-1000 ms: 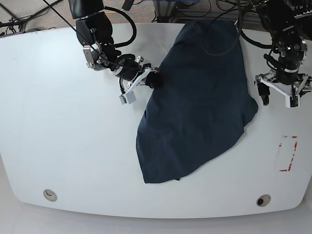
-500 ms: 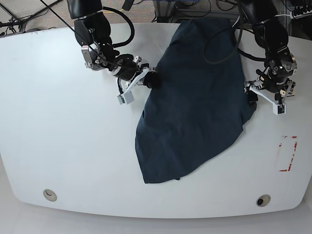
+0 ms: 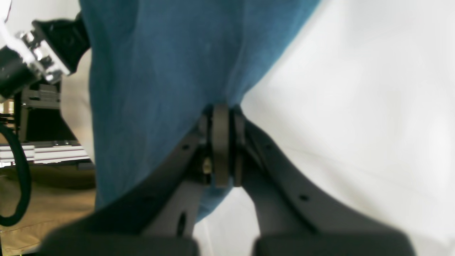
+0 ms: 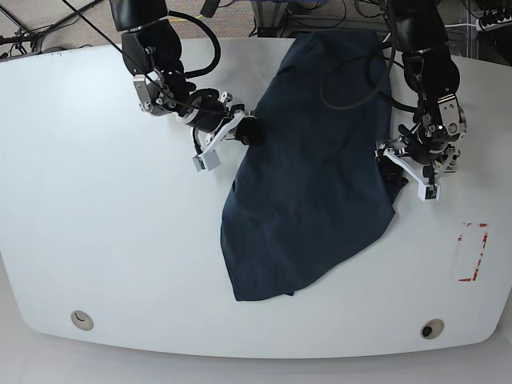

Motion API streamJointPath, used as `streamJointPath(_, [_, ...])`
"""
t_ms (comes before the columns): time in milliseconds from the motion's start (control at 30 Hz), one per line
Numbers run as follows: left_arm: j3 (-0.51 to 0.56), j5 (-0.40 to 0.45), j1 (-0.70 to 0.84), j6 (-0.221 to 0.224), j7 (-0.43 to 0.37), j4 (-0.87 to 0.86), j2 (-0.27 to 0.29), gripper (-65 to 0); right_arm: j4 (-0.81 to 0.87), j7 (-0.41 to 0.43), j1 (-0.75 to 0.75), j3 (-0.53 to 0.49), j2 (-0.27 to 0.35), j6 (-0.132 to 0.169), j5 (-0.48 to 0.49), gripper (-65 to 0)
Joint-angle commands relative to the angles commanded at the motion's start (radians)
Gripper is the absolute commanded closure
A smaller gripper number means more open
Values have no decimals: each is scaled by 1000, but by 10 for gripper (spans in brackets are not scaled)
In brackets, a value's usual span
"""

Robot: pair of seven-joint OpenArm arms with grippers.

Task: Fold the T-shirt properly
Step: 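Lower the left gripper onto the shirt's opposite edge and grasp it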

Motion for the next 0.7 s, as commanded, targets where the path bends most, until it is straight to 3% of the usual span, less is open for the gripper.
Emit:
streamJointPath(133, [2,-3,-6,0,0,-46,0,-411,0,0,2,0,0,0,0,0])
streamJointPath(367, [2,-3,-25,-12,0,-115,0,-375,0,0,2,2,0,0,0,0])
streamJointPath(467, [2,0,-26,-81,-28,-129,0,-222,0,0,2,2,0,0,0,0])
streamJointPath(500, [2,3,-26,-104,-41,-135,0,-138,-2,0,3,2,2,0,0,0])
streamJointPath(567, [2,5,-26,-109,-48,-147,0,-4,-2,2,3,3,12,0,0,0])
streamJointPath(700, [0,3,-25,-112,-48,-147,0,0,-2,5,8,5,29,0,0,0])
